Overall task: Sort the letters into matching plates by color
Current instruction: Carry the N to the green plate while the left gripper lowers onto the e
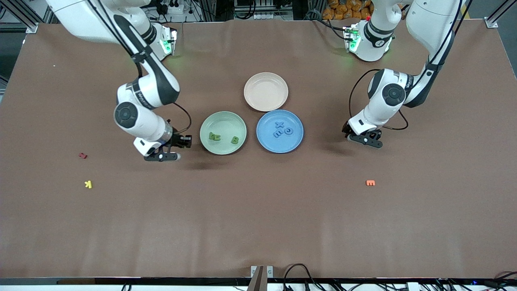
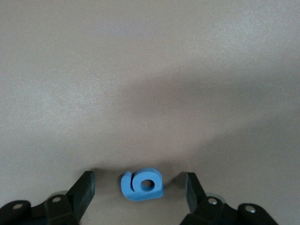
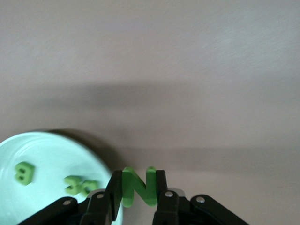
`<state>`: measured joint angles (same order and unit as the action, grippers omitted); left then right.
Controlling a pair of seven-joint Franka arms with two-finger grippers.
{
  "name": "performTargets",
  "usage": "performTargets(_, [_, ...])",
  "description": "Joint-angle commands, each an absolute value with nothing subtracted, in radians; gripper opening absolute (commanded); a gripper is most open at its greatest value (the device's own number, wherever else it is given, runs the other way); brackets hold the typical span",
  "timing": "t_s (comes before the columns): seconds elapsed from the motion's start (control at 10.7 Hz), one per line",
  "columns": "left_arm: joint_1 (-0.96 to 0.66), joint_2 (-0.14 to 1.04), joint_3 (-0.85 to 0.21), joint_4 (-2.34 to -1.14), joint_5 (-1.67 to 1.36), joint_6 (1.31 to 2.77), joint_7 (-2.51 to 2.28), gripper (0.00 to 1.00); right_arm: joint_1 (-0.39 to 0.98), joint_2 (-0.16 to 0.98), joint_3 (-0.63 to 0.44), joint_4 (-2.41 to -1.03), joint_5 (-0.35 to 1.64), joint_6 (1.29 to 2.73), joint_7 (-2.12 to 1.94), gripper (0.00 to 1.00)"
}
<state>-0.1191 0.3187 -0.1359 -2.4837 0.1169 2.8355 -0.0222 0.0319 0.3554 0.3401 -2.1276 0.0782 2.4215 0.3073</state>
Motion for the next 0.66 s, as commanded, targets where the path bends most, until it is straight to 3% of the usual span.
performTargets(0.0, [-0.126,0.313,-0.129,-2.503,0.1,2.855,0.002,0.86,0.15,0.362,0.322,-2.123,0.1,2.418,0.394,0.17])
performTargets(0.56, [-0.126,0.307,-0.13,-2.514,0.1,2.855,-0.003,0.81,0.357,0.456,0.255,-2.03,0.1,2.419,0.52,0.17])
